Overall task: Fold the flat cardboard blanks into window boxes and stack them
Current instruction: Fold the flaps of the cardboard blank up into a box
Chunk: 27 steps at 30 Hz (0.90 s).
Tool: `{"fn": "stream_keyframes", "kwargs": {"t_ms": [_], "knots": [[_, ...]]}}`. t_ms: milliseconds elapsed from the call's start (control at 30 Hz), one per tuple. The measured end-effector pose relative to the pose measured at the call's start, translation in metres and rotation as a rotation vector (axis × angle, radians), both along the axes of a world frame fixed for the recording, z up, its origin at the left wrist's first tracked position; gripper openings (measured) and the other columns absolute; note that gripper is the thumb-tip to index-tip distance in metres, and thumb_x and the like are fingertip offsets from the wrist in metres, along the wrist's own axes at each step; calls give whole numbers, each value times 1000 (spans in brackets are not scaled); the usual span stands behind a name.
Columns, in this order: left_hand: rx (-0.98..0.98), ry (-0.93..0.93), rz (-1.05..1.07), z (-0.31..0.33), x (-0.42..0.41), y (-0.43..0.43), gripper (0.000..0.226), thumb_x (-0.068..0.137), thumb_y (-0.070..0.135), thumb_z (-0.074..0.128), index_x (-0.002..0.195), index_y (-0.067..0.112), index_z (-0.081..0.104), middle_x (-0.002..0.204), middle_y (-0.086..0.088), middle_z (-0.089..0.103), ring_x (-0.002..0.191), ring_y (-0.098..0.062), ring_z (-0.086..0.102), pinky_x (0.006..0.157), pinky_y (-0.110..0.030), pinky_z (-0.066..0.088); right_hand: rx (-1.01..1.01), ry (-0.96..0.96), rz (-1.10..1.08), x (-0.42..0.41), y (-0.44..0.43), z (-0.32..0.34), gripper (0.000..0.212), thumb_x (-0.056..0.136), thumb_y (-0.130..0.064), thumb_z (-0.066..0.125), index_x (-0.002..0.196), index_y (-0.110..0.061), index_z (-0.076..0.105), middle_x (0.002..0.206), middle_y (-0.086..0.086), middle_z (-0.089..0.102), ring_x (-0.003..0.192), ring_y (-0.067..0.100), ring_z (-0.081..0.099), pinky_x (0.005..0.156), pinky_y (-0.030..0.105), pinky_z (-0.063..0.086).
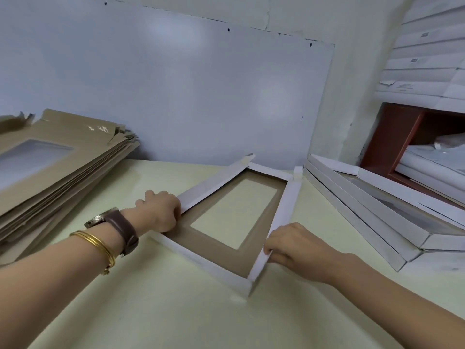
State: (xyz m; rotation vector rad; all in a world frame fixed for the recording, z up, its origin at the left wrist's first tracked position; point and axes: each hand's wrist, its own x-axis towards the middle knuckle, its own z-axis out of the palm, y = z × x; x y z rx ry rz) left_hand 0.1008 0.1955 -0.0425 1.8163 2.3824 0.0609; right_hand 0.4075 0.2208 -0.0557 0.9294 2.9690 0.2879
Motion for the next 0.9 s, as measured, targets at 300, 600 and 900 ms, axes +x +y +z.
{"fn": "stream_keyframes", "kwargs": {"t_ms": [300, 600, 900], "knots": [[146, -358, -359, 13, 71, -21, 25, 67, 24, 68, 91, 25, 60, 98, 7, 57, 96, -16, 53, 72, -23, 42, -81, 233, 73, -73, -22, -9, 27, 95, -35, 55, 86, -10, 61, 89, 6, 62, 83, 25, 54, 68, 35, 35], [-37, -168, -351, -6, 75, -32, 28, 75, 17, 67, 93, 21, 45, 86, 7, 53, 82, -17, 54, 59, -21, 42, -208, 356, 22, -72, -12, -16, 22, 93, -37, 57, 81, -19, 54, 84, 4, 60, 82, 23, 54, 72, 39, 44], [-183, 50, -382, 6, 42, -34, 17, 77, 1, 60, 81, 16, 53, 87, -2, 57, 79, -21, 54, 61, -23, 40, 8, 210, -236, -5, 30, -13, 14, 94, -19, 46, 88, -15, 57, 88, 0, 58, 88, 22, 52, 76, 35, 40]]}}
